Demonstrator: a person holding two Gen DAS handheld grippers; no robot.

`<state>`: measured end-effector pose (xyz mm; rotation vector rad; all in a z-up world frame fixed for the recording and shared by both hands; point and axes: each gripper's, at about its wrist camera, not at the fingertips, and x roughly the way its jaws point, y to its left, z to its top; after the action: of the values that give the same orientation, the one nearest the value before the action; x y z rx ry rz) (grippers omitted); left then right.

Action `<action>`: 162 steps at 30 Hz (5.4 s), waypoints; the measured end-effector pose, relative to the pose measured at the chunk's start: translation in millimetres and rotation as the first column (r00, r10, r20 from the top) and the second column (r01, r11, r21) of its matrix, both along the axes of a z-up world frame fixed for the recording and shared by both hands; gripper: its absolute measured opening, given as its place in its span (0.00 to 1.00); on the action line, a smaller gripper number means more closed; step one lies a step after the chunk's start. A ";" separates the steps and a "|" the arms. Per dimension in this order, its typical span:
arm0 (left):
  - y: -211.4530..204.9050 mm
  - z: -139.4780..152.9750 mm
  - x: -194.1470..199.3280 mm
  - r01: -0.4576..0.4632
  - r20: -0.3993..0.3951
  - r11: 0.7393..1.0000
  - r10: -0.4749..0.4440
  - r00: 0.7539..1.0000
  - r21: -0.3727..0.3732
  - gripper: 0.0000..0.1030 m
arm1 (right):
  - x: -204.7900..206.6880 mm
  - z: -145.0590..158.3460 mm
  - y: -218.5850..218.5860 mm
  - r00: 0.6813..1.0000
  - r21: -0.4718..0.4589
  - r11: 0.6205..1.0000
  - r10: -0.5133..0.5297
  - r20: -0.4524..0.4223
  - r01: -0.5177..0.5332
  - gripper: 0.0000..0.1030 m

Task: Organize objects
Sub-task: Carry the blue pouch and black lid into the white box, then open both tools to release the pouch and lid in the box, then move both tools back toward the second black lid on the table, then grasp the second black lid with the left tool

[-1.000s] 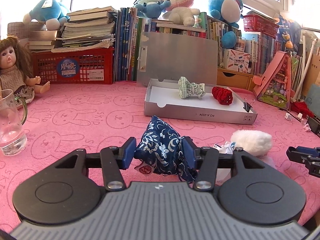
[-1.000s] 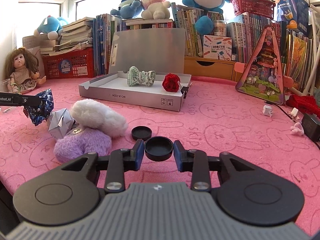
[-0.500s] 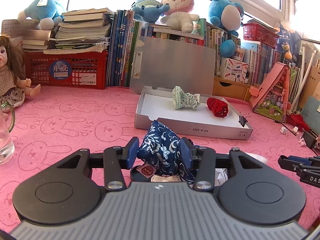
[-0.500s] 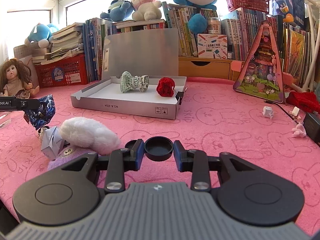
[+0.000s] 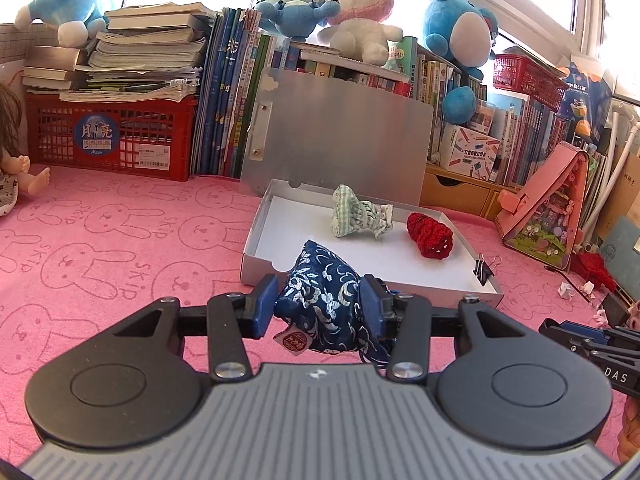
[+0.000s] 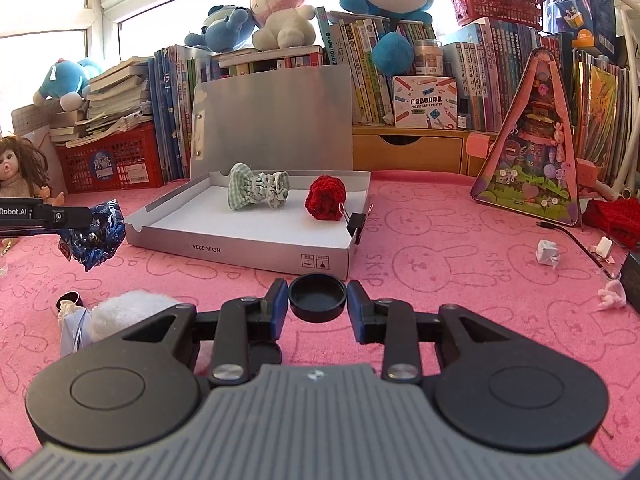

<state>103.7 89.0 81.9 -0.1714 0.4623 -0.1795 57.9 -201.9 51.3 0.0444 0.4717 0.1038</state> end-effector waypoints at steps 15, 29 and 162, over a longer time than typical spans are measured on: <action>-24.6 14.0 107.5 -0.011 -0.027 0.999 0.012 1.000 0.033 0.50 | 88.1 14.9 1.0 0.997 0.107 0.994 0.038 -0.068 -0.030 0.36; -48.2 -4.6 212.7 -0.082 -0.111 0.991 0.093 0.990 0.102 0.50 | 193.6 9.6 24.1 0.983 0.080 0.996 0.039 -0.181 -0.025 0.36; 3.2 -66.6 -35.7 -0.039 -0.100 0.977 0.062 0.993 0.211 0.38 | 14.6 -36.9 28.3 0.957 -0.067 0.964 0.246 -0.156 -0.259 0.46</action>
<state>68.0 92.2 15.3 0.0139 0.5790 -0.0711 72.5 -173.6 14.4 -0.0950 0.6274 0.3333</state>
